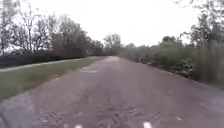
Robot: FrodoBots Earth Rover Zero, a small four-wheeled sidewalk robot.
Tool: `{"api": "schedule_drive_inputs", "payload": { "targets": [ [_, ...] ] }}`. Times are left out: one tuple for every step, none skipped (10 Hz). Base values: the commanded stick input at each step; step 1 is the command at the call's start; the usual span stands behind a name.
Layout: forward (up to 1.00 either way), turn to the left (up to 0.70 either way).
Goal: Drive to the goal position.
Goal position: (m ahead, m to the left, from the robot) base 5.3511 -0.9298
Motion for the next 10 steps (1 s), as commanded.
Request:
{"api": "schedule_drive_inputs", "payload": {
  "targets": [
    [0.70, 0.00],
    [0.70, 0.00],
    [0.70, 0.00],
    [0.70, 0.00],
    [0.70, 0.00],
    [0.70, 0.00],
    [0.70, 0.00],
    [0.70, 0.00],
    [0.70, 0.00],
    [0.70, 0.00]
  ]
}}
